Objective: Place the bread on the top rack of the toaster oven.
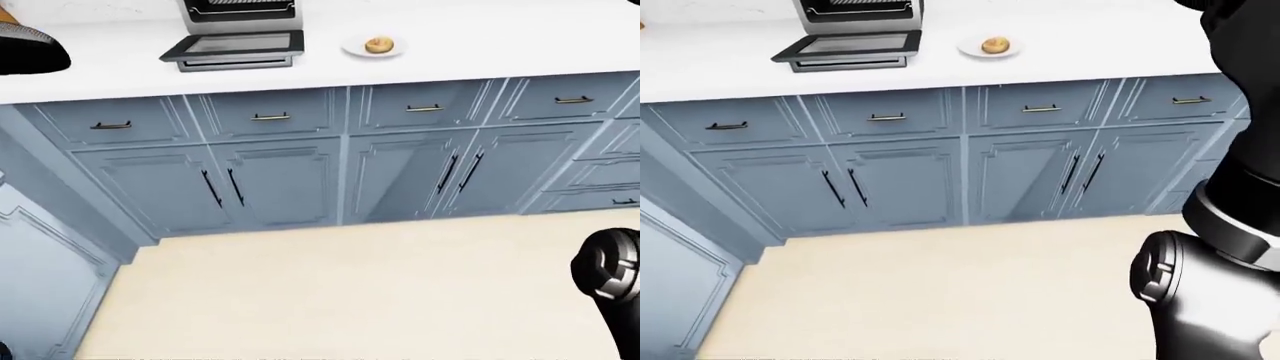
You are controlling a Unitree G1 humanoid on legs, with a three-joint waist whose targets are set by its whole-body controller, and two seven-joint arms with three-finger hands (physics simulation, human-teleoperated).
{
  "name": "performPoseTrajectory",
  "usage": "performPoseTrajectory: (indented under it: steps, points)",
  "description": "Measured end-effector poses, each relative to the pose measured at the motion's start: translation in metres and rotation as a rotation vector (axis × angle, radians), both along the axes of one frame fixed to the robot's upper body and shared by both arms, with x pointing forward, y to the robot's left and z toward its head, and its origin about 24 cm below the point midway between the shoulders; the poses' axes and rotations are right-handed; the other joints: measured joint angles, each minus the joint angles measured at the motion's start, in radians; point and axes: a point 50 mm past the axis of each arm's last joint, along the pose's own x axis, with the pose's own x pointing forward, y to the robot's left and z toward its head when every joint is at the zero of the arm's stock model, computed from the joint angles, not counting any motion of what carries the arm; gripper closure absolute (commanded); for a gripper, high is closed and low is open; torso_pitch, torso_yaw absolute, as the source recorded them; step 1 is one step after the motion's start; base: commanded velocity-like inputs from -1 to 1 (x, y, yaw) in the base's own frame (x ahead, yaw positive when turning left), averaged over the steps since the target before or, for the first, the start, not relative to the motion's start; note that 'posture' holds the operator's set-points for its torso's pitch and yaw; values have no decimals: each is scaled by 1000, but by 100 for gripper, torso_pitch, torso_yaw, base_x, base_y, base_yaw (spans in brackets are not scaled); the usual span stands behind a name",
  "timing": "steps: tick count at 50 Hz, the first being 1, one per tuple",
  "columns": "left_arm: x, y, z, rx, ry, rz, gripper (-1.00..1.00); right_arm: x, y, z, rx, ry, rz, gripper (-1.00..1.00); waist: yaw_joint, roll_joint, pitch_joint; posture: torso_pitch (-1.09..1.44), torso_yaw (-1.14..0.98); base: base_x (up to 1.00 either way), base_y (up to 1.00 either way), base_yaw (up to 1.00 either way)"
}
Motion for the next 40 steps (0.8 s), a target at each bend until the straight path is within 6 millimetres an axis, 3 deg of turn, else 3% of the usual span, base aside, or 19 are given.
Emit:
performPoseTrajectory:
  steps: [19,33,35,40]
  points:
    - [-5,-1,0,-10,2,-7,-100,6,3,-11,-11,48,-2,-100,-2,21,1,0,0,3,0,0]
    - [-12,1,5,-3,-11,3,-100,7,0,-8,-14,29,-41,-100,-9,30,4,0,0,4,0,0]
    - [-12,0,4,2,2,5,-100,7,-3,-9,-5,40,-49,-100,-5,30,-10,0,0,5,0,0]
    - [-15,0,8,3,-28,6,-100,5,-2,-8,-23,24,-52,-100,-6,31,-6,0,0,5,0,0]
